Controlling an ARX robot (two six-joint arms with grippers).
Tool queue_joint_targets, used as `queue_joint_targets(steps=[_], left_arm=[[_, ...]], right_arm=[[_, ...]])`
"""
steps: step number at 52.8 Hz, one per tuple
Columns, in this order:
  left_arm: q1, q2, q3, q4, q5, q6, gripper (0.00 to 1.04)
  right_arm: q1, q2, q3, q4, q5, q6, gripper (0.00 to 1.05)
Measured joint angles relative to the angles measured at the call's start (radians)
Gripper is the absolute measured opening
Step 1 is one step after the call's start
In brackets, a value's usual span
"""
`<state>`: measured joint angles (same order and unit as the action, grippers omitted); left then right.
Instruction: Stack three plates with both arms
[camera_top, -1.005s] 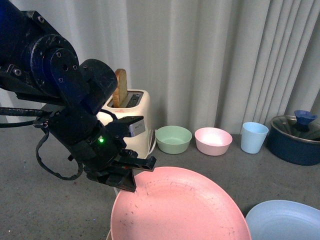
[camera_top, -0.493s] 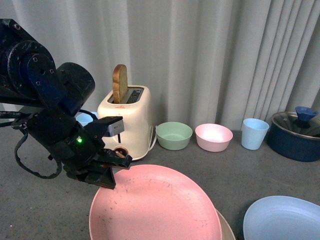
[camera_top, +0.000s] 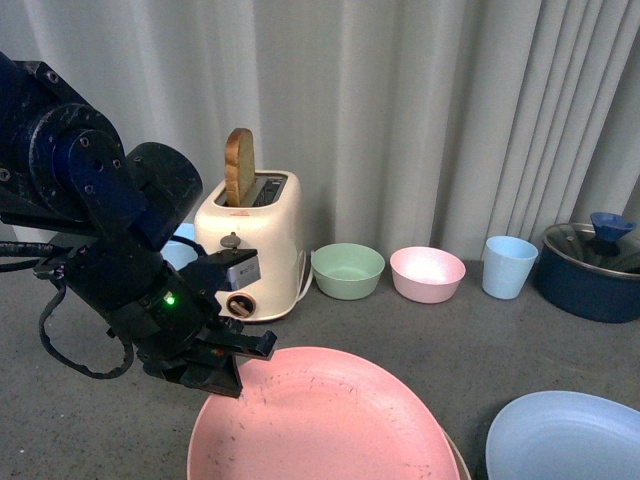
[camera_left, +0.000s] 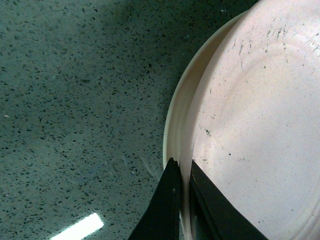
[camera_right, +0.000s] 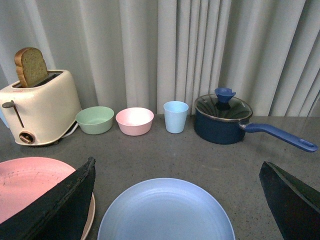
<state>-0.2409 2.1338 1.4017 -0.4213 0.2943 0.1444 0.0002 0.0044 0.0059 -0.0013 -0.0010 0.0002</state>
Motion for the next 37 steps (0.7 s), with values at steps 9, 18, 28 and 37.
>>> queue_joint_targets(steps=[9, 18, 28, 37], left_arm=[[-0.014, 0.0, -0.003, 0.001, 0.008, -0.018, 0.15], [-0.006, -0.003, -0.003, -0.006, 0.0, -0.025, 0.48], [0.052, -0.105, -0.019, 0.057, -0.042, -0.009, 0.87], [0.097, -0.284, -0.119, 0.186, -0.115, 0.06, 0.97]], right_arm=[[0.0, 0.0, 0.0, 0.0, 0.0, 0.0, 0.97], [0.0, 0.0, 0.0, 0.0, 0.0, 0.0, 0.97], [0.0, 0.0, 0.0, 0.0, 0.0, 0.0, 0.97], [0.0, 0.0, 0.0, 0.0, 0.0, 0.0, 0.97]])
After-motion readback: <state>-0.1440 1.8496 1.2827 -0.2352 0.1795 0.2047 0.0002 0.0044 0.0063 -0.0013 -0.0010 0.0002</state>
